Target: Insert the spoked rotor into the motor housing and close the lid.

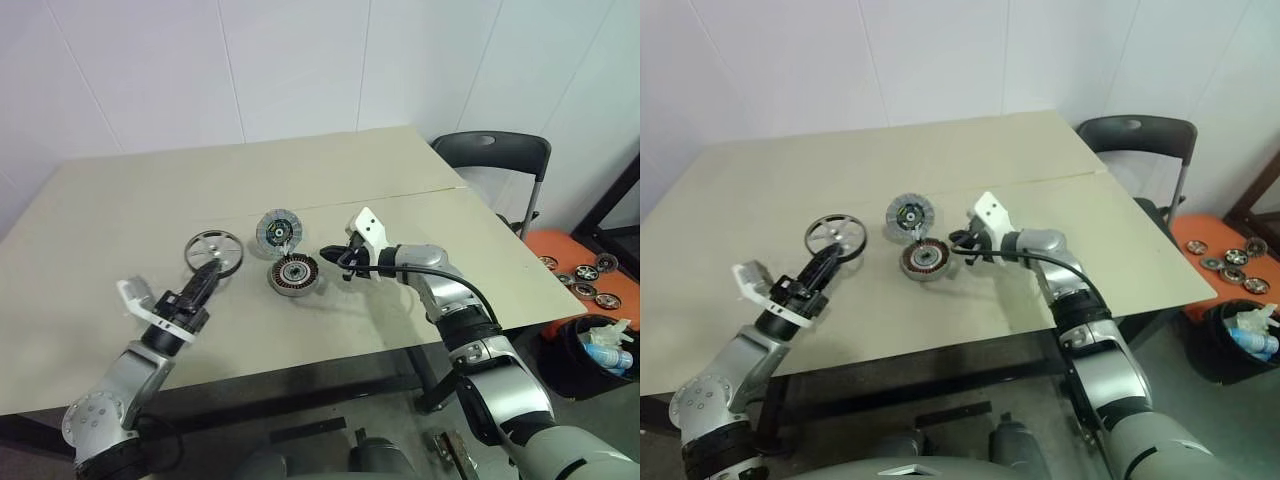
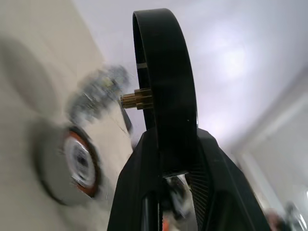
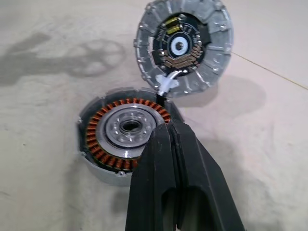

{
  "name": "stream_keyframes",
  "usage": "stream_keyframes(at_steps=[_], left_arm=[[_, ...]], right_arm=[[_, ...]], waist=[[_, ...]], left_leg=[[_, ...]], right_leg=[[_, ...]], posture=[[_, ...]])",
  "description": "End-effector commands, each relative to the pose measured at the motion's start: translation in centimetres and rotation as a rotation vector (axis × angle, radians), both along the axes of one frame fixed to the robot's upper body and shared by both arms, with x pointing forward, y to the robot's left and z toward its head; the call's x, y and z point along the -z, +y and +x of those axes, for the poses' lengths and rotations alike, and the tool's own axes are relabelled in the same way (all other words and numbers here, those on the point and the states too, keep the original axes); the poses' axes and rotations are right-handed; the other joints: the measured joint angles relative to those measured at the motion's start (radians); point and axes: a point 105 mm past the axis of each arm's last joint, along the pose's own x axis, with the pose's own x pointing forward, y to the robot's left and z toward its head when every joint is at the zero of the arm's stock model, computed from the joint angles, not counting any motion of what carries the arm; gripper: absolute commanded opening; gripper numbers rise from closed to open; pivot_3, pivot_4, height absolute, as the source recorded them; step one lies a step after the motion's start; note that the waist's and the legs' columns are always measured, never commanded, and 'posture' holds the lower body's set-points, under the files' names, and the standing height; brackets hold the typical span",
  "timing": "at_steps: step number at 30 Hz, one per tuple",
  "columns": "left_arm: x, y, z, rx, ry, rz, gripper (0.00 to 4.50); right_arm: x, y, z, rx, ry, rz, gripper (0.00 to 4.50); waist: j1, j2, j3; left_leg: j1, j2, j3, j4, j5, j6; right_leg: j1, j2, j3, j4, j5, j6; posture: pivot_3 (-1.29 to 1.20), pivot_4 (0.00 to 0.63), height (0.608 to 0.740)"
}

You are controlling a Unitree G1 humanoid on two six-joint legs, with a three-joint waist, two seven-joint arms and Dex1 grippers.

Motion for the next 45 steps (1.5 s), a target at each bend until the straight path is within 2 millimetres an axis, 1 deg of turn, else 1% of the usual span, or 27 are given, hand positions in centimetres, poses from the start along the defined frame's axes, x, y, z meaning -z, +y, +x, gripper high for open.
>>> stream_keyframes(at_steps=[1, 3, 5, 7, 11, 16, 21, 24, 34, 45], left_arm=[[-0.4, -2.8, 1.4, 0.109, -0.024, 0.024, 0.46], [0.1, -3.7, 2.3, 0.146, 0.004, 0.04, 0.46], [0.5, -4.1, 3.0, 0.169, 0.021, 0.048, 0.46], [1.0, -4.1, 3.5, 0.181, 0.044, 0.062, 0.46], [3.1, -3.8, 4.3, 0.179, 0.127, 0.082, 0.46], [4.3, -4.2, 4.8, 0.199, 0.162, 0.075, 0.46], [4.0, -5.3, 5.3, 0.242, 0.143, 0.066, 0.46], [3.8, -5.6, 5.7, 0.254, 0.135, 0.063, 0.46], [4.2, -6.7, 6.1, 0.295, 0.145, 0.062, 0.46], [5.1, -6.6, 6.2, 0.298, 0.178, 0.083, 0.46]], right_arm=[[-1.2, 0.9, 0.0, -0.035, -0.035, 0.013, 0.0], [-1.2, 1.1, -0.1, -0.04, -0.035, 0.015, 0.0], [-1.3, 1.1, -0.2, -0.041, -0.036, 0.017, 0.0], [-1.3, 1.1, -0.2, -0.039, -0.037, 0.019, 0.0], [-1.3, 1.0, -0.4, -0.034, -0.037, 0.027, 0.0], [-1.1, 1.0, -0.7, -0.03, -0.033, 0.03, 0.0], [-1.1, 1.3, -0.7, -0.027, -0.032, 0.033, 0.0], [-1.1, 1.4, -0.7, -0.024, -0.032, 0.033, 0.0], [-1.2, 1.5, -0.7, -0.022, -0.034, 0.035, 0.0], [-1.3, 1.7, -0.6, -0.017, -0.045, 0.036, 0.0]], waist=[[0.0, 0.0, 0.0], [-0.001, 0.0, 0.0], [-0.006, 0.0, 0.0], [-0.009, 0.0, 0.0], [-0.006, 0.0, 0.0], [-0.004, 0.0, 0.0], [-0.004, 0.0, 0.0], [-0.003, 0.0, 0.0], [-0.004, 0.0, 0.0], [-0.003, 0.0, 0.0]], left_leg=[[0.0, 0.0, 0.0, 0.0, 0.0, 0.0], [0.0, 0.0, 0.0, 0.0, 0.0, 0.0], [0.0, 0.0, 0.0, -0.001, 0.0, 0.0], [0.0, 0.0, 0.0, -0.001, 0.0, 0.0], [-0.001, 0.0, 0.0, -0.002, 0.0, 0.0], [-0.001, 0.0, 0.0, -0.002, 0.0, 0.0], [-0.001, 0.0, 0.0, -0.002, 0.0, 0.0], [-0.001, 0.0, 0.0, -0.002, 0.0, 0.0], [-0.001, 0.0, 0.0, -0.001, 0.0, 0.0], [-0.001, 0.0, -0.001, -0.001, 0.0, 0.0]], right_leg=[[0.0, 0.0, 0.0, 0.0, 0.0, 0.0], [0.0, 0.0, 0.0, 0.0, 0.0, 0.0], [-0.001, 0.001, 0.0, 0.0, 0.0, 0.0], [-0.002, 0.001, 0.0, 0.0, 0.002, 0.003], [-0.003, 0.001, 0.0, 0.0, 0.002, 0.003], [-0.002, 0.0, 0.001, -0.001, 0.002, 0.003], [-0.002, 0.0, 0.0, -0.001, 0.002, 0.003], [-0.002, 0.0, 0.0, -0.001, 0.002, 0.003], [-0.002, 0.0, 0.0, -0.001, 0.002, 0.004], [-0.001, 0.0, 0.0, -0.001, 0.002, 0.004]], posture=[[0.0, 0.0, 0.74], [0.0, 0.0, 0.74], [0.0, 0.0, 0.74], [0.0, 0.0, 0.74], [0.0, 0.0, 0.74], [0.0, 0.0, 0.74], [0.0, 0.0, 0.74], [0.0, 0.0, 0.74], [0.0, 0.0, 0.74], [0.0, 0.0, 0.74]])
